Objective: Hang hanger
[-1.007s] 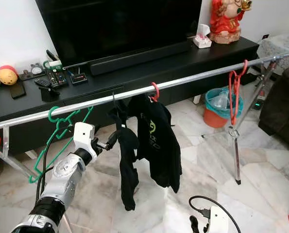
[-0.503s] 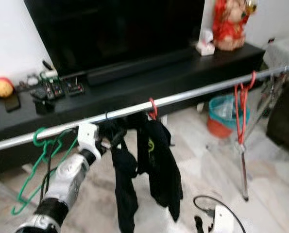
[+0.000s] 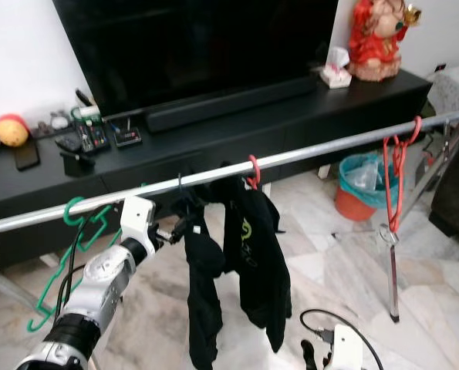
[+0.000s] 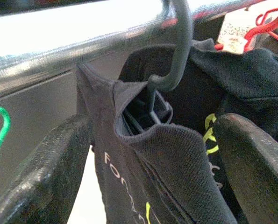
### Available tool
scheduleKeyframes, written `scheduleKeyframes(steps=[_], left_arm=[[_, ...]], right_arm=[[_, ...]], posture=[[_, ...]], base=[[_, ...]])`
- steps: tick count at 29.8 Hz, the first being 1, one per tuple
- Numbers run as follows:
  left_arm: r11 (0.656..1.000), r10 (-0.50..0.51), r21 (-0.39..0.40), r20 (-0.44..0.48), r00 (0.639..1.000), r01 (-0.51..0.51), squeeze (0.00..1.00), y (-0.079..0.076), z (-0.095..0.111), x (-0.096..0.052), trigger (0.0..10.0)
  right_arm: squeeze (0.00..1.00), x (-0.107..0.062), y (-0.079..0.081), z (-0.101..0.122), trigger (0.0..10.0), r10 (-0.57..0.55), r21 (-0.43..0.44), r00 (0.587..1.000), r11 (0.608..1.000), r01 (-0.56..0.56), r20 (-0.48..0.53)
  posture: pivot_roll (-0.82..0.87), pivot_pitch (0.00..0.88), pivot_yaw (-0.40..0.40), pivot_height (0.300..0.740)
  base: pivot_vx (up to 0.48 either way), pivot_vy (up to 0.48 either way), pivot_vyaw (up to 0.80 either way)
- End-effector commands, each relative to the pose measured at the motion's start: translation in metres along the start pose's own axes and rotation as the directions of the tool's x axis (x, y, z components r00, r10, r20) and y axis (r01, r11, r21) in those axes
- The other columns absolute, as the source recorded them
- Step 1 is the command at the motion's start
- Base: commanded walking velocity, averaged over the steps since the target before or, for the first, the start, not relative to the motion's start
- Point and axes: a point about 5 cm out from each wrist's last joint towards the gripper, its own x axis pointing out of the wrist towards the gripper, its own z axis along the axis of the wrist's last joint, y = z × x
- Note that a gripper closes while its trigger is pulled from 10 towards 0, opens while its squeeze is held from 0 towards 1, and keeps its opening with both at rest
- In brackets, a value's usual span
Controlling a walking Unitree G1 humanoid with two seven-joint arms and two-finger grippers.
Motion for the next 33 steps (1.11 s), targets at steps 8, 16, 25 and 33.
scheduleKeyframes(steps=[8, 16, 25, 33], left_arm=[[0.981, -0.192, 0.031, 0.01, 0.981, 0.191, 0.0, -0.016, 0.023, 0.005, 10.0], [0.968, -0.241, 0.057, -0.061, 0.969, 0.244, 0.0, -0.022, 0.016, 0.005, 10.0], [0.982, -0.096, 0.148, -0.131, 0.987, 0.115, 0.0, -0.005, 0.009, 0.007, 10.0], [0.986, -0.046, 0.154, -0.117, 0.992, 0.063, 0.0, -0.002, 0.011, 0.011, 10.0]], right_arm=[[0.0, 0.0, 0.002, -0.002, 10.0, 0.002, 0.006, 1.0, 1.0, -0.002, -0.014], [0.0, 0.0, 0.003, -0.003, 10.0, 0.004, 0.008, 1.0, 1.0, -0.004, -0.014], [0.0, 0.0, 0.003, -0.004, 10.0, 0.003, 0.009, 1.0, 1.0, -0.003, -0.015], [0.0, 0.0, 0.004, -0.003, 10.0, 0.006, 0.009, 1.0, 1.0, -0.005, -0.016]], posture=[[-0.06, 0.0, 0.064, 0.74], [-0.06, 0.0, 0.068, 0.74], [-0.06, 0.0, 0.07, 0.74], [-0.06, 0.0, 0.07, 0.74]], base=[[0.0, 0.0, 0.0], [0.0, 0.0, 0.0], [0.0, 0.0, 0.0], [0.0, 0.0, 0.0]])
